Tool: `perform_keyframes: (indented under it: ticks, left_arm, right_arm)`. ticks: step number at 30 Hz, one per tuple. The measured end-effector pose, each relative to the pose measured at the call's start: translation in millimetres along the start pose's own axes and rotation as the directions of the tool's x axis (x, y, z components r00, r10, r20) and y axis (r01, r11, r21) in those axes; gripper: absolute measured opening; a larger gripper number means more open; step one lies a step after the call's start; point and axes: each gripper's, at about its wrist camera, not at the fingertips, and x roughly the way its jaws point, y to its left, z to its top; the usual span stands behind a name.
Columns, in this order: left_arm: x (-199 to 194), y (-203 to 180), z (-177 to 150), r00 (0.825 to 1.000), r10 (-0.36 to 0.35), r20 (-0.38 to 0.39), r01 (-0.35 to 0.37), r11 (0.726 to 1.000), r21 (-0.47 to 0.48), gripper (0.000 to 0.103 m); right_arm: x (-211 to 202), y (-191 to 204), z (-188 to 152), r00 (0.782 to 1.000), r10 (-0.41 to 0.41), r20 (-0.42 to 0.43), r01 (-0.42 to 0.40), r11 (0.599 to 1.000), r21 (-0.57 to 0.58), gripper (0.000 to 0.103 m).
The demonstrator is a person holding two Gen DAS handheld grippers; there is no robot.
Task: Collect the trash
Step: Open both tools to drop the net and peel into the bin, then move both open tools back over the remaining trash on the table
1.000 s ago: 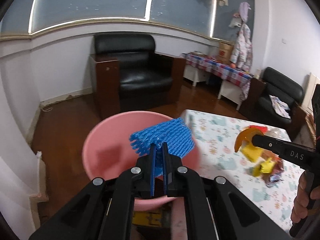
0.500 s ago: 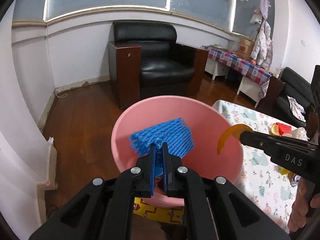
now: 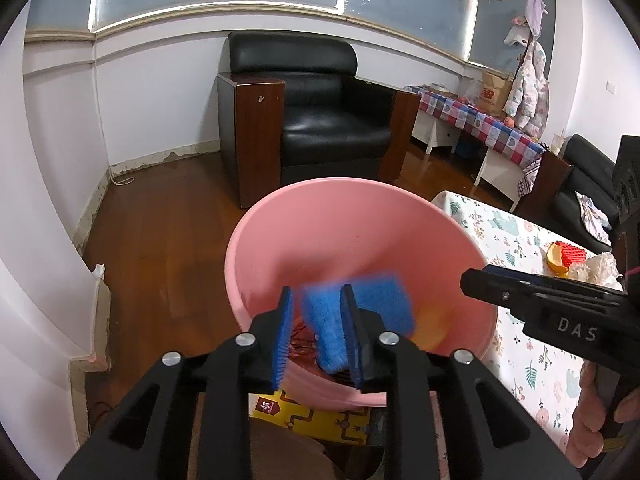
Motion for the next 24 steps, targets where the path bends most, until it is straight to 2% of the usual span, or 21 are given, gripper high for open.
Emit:
perform_keyframes:
  ticks: [4, 12, 18, 24]
  left_arm:
    - [-1.5, -0.7, -0.1, 1.0, 0.007, 0.001, -0.007, 1.0, -0.011, 0.028]
    - [-11.4, -3.8, -0.7, 1.0, -0.024, 0.012, 0.025, 0.999, -0.032, 0.029]
    - [-17.7, -19.3, 1.6, 0.998, -0.065, 0.019, 0.065, 0.997, -0.04, 0.029]
    - [-17.7, -44.1, 5.3, 0.995, -0.101, 0.022, 0.102, 0.994, -0.042, 0.029]
  right_arm:
    - [-6.1, 1.0, -0.5, 1.0, -0.001, 0.013, 0.001, 1.0, -0.008, 0.033]
    - [-24.7, -2.8, -9.7, 0.998, -0.026, 0.049, 0.027, 0.999, -0.023, 0.033]
    - [-51.4, -12.8, -16.4, 0.993, -0.066, 0.1, 0.068, 0.998, -0.019, 0.033]
    - [-91.6, -34.7, -25.6, 0.976, -0.141, 0.166, 0.141, 0.99, 0.015, 0.033]
